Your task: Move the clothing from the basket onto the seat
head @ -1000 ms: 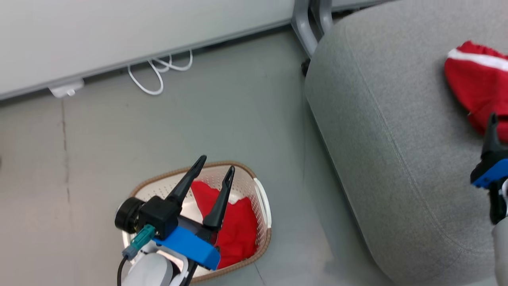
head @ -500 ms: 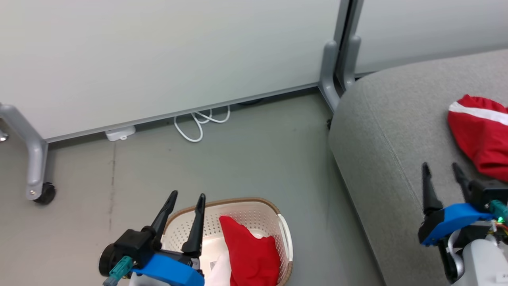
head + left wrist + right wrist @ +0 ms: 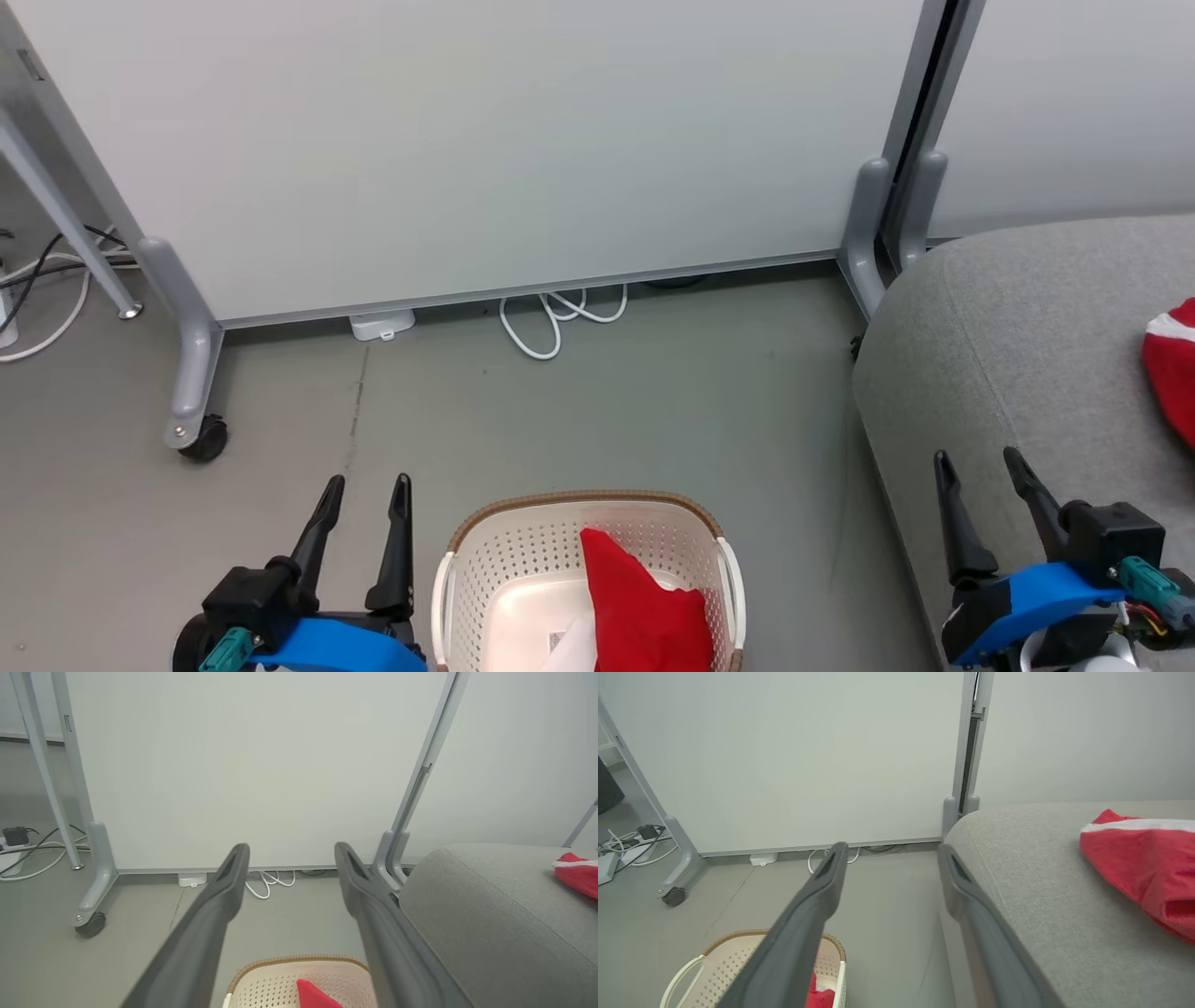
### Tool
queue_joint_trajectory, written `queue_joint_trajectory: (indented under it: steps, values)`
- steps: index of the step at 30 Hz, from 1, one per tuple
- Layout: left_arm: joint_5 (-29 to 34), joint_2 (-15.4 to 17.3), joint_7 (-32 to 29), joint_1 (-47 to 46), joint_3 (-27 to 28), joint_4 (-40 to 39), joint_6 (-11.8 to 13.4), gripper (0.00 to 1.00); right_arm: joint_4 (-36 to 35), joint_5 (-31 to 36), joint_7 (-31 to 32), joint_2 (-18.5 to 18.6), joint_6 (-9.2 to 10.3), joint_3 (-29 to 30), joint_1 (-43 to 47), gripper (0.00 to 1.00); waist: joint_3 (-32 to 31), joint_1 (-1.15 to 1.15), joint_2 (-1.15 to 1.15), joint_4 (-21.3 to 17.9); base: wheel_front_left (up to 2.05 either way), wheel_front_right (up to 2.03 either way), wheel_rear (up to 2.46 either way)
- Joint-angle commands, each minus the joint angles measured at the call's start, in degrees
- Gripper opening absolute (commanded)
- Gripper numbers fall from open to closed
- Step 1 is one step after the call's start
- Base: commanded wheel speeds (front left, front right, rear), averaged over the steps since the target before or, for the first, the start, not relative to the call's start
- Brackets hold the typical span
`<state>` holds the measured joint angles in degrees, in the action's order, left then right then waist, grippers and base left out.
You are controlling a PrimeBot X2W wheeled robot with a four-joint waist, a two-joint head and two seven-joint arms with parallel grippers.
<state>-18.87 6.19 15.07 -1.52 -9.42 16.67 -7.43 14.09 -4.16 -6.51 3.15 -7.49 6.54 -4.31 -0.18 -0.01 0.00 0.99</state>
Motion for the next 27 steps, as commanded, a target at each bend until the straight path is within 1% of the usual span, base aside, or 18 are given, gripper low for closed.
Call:
queue_joint_trajectory:
  steps: [1,5,10,27]
  values:
    - [0.3,0.2,0.2,0.6,0.6,0.3,0.0,1.00,-1.1,-0.5,0.4,-0.2,-0.01,-0.3,1.7,1.00,-0.6,0.01,0.00,0.9,0.00,0.00,0.00]
    - [0.4,0.2,0.2,0.7,1.8,0.5,0.0,1.00,-3.7,-2.1,1.0,-0.3,-0.01,-1.7,3.4,1.00,-0.5,0.01,0.00,1.8,0.00,0.00,0.00]
    - [0.4,0.0,0.2,1.0,2.6,0.7,0.0,1.00,-5.3,-3.8,1.2,-0.3,-0.01,-3.6,4.7,1.00,0.0,0.01,0.00,2.3,0.00,0.00,0.00]
    - [1.0,-0.3,0.2,0.5,2.8,0.5,0.0,1.00,-4.4,-4.8,0.6,-0.3,-0.01,-3.7,5.2,1.00,0.6,0.01,0.00,2.0,0.00,0.00,0.00]
